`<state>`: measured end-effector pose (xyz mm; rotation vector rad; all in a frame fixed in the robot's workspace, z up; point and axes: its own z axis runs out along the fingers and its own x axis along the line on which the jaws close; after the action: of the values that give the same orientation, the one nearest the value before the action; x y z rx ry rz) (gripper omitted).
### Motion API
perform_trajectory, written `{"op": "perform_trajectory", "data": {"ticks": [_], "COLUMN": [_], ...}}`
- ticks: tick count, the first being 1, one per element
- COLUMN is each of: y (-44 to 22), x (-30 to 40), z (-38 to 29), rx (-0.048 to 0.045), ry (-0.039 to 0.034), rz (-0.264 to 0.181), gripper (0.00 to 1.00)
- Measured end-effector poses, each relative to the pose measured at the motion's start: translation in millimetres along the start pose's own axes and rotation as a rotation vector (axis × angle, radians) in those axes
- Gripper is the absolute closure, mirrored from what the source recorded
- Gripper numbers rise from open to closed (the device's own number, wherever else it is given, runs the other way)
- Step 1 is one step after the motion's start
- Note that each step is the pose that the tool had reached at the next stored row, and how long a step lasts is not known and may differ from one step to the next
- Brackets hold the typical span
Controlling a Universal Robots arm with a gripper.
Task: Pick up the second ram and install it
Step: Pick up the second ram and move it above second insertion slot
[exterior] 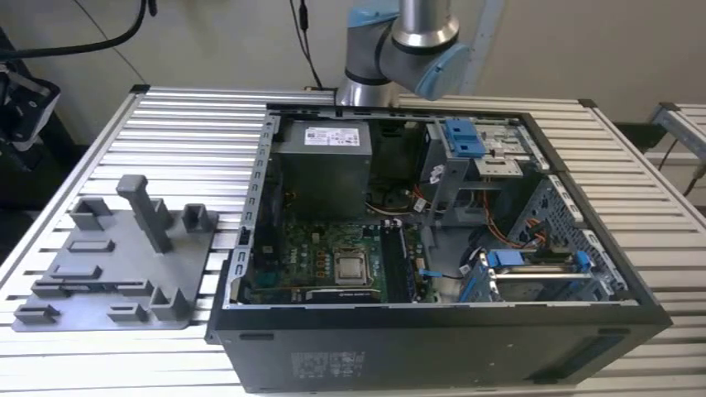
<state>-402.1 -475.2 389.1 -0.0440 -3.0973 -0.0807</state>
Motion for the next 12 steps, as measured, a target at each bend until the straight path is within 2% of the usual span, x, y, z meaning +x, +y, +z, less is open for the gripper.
{"op": "perform_trajectory", "data": {"ticks": [12], "y": [0.0], "x": [0.2], "z": [0.0], "rx": [0.0097], "ry": [0.0075], "rz": [-0.146], "gripper": [0.89]}}
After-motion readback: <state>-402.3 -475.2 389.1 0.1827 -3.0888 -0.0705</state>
